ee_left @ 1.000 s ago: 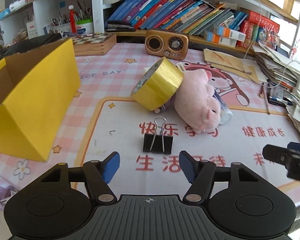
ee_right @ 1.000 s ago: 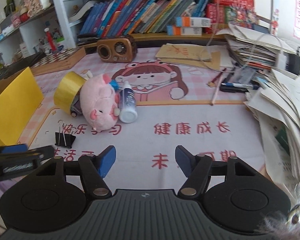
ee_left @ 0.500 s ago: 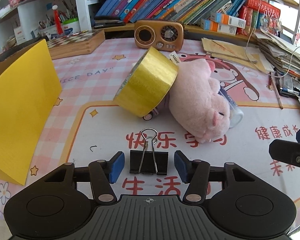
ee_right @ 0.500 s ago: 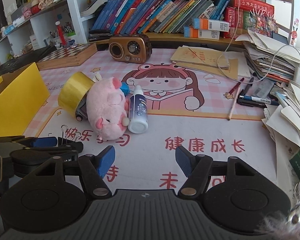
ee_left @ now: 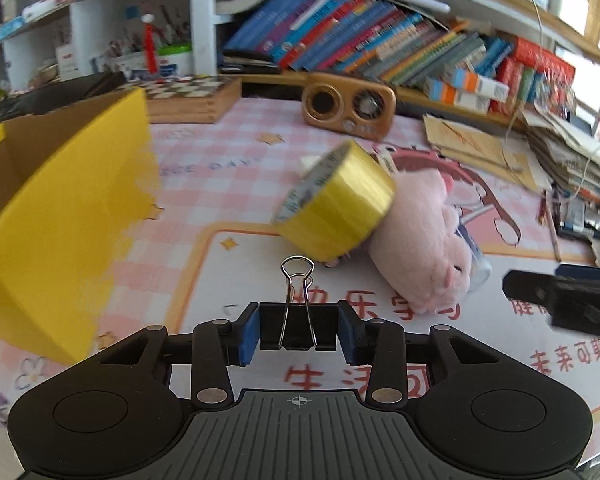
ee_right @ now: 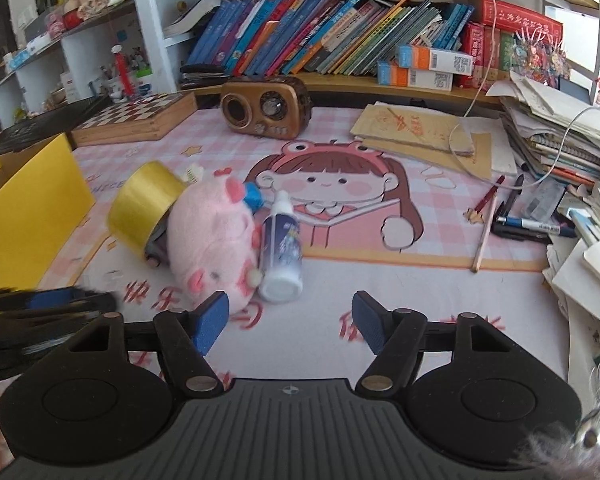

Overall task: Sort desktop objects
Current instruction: 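Grasp the black binder clip with the left tool while the right tool grasps the white spray bottle, then lift the binder clip with the left tool while the right tool carries the spray bottle toward the yellow box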

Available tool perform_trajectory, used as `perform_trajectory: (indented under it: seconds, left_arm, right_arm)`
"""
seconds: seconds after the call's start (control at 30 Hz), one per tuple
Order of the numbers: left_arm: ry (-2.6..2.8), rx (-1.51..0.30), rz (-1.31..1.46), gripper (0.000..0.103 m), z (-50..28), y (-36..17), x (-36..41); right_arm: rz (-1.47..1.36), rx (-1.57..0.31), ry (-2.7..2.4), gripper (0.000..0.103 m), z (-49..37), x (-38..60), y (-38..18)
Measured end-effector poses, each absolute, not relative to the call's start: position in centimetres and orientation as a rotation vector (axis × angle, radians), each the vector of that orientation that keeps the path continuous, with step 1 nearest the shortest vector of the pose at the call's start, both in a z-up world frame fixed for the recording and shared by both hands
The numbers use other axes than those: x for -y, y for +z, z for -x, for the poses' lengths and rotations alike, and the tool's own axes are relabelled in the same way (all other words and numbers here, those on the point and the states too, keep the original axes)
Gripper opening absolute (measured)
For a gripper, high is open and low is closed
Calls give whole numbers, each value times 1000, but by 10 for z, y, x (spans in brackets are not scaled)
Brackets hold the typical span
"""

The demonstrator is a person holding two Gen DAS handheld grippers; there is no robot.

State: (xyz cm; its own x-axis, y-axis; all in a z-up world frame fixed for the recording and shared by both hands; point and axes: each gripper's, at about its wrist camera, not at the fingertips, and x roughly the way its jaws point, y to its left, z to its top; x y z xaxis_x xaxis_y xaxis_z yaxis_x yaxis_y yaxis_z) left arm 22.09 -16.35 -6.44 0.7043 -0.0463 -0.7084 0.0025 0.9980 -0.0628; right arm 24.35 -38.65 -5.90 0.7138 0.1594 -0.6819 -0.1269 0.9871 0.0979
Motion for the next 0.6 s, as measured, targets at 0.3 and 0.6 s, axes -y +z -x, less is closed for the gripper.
perform_trajectory:
  seconds: [0.3,0.6]
  left_arm:
    - [9,-786,120,38,-189,-44,144]
    - [-13,-748,122,38,-178,-30,148]
  right_arm:
    - [6,-806,202,36,-300,374,-75]
    - [66,-862,211,30,-331,364,-90]
